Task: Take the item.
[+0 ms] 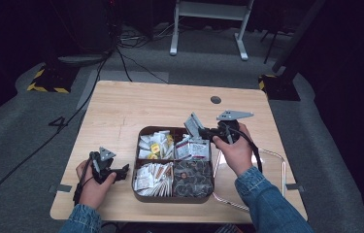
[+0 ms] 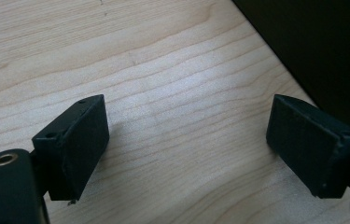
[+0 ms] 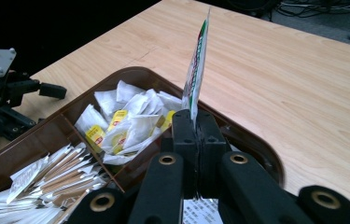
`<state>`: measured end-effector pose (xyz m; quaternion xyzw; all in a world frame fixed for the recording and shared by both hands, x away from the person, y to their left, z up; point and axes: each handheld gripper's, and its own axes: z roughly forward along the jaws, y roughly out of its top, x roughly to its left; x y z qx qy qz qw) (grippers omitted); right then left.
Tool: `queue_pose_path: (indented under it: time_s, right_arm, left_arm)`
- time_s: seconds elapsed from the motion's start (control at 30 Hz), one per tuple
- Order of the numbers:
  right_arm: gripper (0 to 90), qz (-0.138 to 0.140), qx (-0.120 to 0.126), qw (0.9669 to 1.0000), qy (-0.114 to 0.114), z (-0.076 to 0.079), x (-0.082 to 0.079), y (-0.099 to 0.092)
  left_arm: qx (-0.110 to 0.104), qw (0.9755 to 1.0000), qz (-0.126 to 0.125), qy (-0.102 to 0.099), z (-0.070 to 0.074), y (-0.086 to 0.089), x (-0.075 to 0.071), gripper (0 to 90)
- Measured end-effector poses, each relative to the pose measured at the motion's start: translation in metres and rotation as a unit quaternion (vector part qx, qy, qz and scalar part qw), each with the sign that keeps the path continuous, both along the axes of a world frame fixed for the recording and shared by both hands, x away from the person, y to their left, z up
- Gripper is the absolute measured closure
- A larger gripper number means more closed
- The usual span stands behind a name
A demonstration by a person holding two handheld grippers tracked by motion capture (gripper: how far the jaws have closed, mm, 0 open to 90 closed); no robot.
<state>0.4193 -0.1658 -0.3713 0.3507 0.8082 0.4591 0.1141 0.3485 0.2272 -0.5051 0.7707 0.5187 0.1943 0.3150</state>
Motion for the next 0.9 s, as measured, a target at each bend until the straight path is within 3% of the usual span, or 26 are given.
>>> queue_pose_path:
  time_s: [0.3,0.9]
  right_arm:
    - [89.7,-0.028,0.014,0.9995,-0.004,0.008,0.002,-0.024]
    - [89.8,-0.097,0.000,0.9953,-0.005,0.006,0.021,-0.069]
  left_arm:
    - [-0.001,1.0000,0.000,0.001,0.000,0.000,0.000,13.4]
    - [0.000,1.0000,0.000,0.002,0.000,-0.001,0.001,13.1]
